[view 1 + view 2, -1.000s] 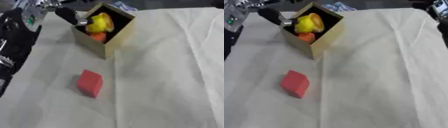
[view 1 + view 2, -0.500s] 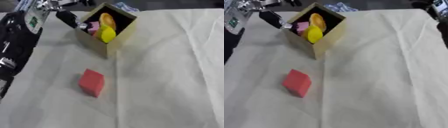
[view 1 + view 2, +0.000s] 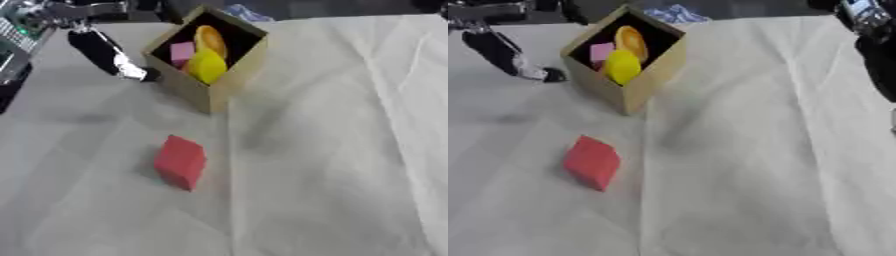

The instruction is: Pick up objects on the table and place them in the box.

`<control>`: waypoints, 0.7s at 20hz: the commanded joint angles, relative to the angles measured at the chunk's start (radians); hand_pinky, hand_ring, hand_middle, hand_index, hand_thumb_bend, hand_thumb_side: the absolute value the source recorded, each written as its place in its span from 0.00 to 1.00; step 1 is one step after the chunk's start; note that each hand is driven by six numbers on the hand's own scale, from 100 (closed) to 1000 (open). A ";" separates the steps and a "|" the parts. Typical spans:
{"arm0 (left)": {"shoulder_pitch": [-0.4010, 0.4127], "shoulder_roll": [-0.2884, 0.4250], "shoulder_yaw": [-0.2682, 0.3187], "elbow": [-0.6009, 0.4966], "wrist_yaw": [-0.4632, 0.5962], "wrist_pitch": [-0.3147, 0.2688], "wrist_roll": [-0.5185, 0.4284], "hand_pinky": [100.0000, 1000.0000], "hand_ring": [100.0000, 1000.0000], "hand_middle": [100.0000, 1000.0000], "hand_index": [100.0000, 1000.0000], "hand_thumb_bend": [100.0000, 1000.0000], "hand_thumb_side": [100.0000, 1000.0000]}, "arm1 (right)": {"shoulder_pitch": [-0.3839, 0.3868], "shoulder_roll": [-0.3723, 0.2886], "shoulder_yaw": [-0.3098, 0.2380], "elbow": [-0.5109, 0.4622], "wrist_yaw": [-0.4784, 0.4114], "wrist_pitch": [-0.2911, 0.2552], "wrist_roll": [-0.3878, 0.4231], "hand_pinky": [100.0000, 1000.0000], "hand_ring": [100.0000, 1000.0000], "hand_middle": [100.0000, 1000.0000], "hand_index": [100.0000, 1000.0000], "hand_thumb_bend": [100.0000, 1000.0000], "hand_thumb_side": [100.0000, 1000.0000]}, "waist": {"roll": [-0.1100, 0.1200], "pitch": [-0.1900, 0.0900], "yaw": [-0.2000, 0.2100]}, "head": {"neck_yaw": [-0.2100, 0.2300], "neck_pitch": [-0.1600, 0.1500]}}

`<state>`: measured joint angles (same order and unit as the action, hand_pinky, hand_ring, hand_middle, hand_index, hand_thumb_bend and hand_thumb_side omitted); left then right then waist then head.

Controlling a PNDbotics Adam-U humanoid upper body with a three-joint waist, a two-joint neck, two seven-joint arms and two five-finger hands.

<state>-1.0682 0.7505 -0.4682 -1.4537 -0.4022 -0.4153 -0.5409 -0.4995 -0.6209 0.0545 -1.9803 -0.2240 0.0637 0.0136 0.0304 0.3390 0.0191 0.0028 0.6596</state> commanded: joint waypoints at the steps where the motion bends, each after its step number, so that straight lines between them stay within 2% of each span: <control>1: 0.021 0.105 -0.040 -0.163 0.069 0.078 -0.030 0.81 0.75 0.73 0.86 0.42 0.54 | -0.007 -0.026 -0.012 -0.020 0.007 -0.001 -0.004 0.88 0.85 0.65 0.83 0.00 0.68 | 0.000 -0.028 0.001 | -0.004 -0.002; 4: 0.056 0.138 -0.067 -0.254 0.119 0.136 -0.066 0.83 0.77 0.76 0.87 0.43 0.59 | -0.006 -0.022 -0.010 -0.020 0.010 0.000 0.000 0.88 0.85 0.65 0.83 0.00 0.68 | -0.001 -0.029 0.003 | 0.001 -0.001; 7: 0.074 0.146 -0.085 -0.292 0.171 0.186 -0.098 0.83 0.77 0.76 0.87 0.43 0.58 | -0.005 -0.018 -0.010 -0.020 0.009 0.001 0.003 0.88 0.85 0.65 0.83 0.00 0.68 | -0.003 -0.030 0.004 | 0.005 0.001; 11: 0.076 0.130 -0.109 -0.294 0.187 0.244 -0.135 0.85 0.78 0.77 0.89 0.49 0.60 | -0.003 -0.015 -0.012 -0.020 0.008 0.001 0.001 0.88 0.85 0.65 0.83 0.00 0.68 | -0.005 -0.031 0.006 | 0.009 0.004; 14: 0.066 0.102 -0.128 -0.258 0.140 0.275 -0.141 0.86 0.80 0.78 0.89 0.54 0.57 | -0.001 -0.013 -0.012 -0.020 0.006 0.002 0.000 0.88 0.85 0.65 0.83 0.00 0.68 | -0.006 -0.031 0.008 | 0.010 0.007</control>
<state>-0.9832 0.8445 -0.5976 -1.7156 -0.2493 -0.1556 -0.6791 -0.4921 -0.6201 0.0548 -1.9803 -0.2220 0.0660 0.0142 0.0270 0.3329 0.0259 0.0093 0.6609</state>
